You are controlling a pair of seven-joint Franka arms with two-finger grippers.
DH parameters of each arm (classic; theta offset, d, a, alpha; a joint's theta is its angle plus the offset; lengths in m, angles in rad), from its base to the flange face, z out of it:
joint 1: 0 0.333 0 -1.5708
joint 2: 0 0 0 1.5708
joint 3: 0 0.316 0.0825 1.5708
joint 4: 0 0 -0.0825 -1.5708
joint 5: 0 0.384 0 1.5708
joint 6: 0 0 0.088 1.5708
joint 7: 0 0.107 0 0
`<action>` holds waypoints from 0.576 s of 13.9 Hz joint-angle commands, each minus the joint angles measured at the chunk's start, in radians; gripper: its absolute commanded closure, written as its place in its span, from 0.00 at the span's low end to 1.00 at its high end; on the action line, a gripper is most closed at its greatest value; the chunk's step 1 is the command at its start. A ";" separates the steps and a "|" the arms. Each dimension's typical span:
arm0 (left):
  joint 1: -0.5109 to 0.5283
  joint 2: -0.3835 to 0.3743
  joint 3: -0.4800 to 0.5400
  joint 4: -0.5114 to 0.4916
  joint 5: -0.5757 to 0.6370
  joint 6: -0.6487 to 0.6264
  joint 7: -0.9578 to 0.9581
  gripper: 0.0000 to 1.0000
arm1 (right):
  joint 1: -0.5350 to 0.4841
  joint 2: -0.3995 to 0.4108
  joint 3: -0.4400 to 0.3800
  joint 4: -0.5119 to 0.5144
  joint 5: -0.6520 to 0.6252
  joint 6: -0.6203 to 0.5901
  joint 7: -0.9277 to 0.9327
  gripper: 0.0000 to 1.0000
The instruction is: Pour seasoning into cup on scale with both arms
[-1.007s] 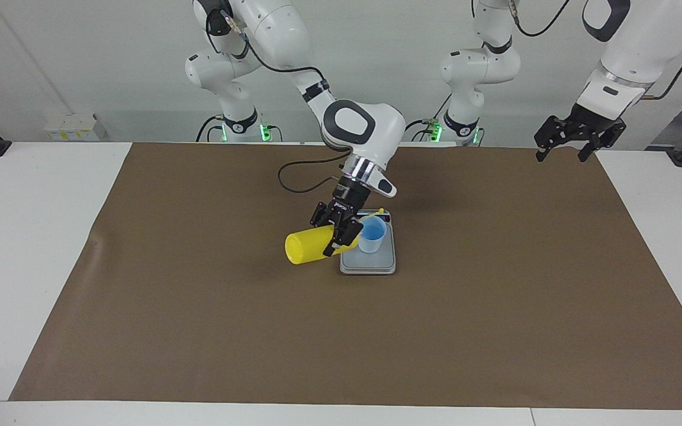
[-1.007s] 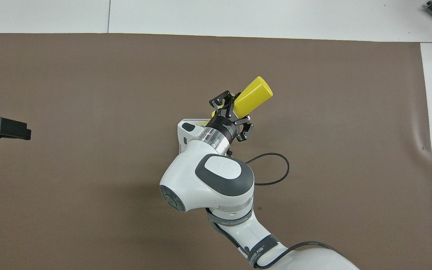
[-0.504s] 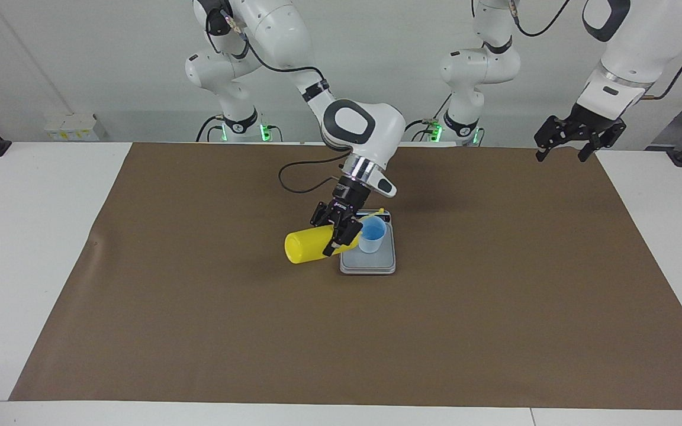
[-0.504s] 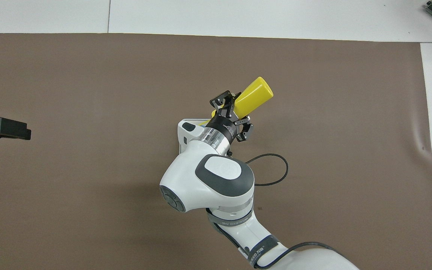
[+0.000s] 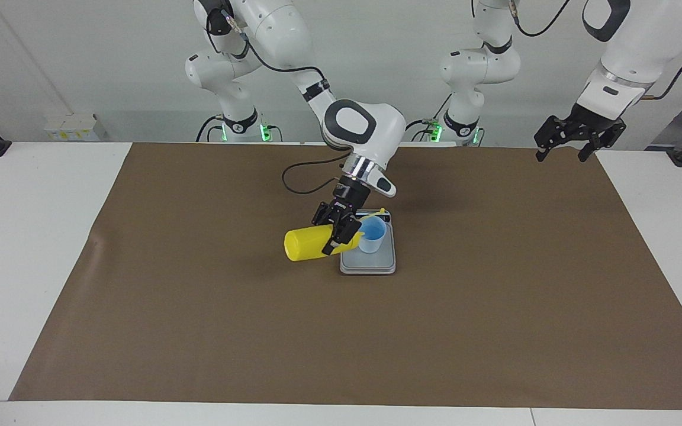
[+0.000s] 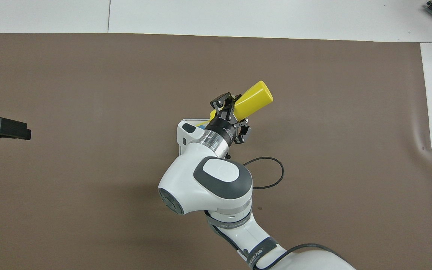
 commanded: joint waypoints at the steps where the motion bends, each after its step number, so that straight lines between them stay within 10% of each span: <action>1: 0.011 -0.031 -0.005 -0.033 -0.012 0.008 -0.008 0.00 | -0.005 -0.055 0.005 -0.033 0.044 -0.008 0.022 1.00; 8: 0.011 -0.031 -0.005 -0.033 -0.012 0.009 -0.008 0.00 | -0.092 -0.172 0.005 -0.036 0.315 0.002 -0.053 1.00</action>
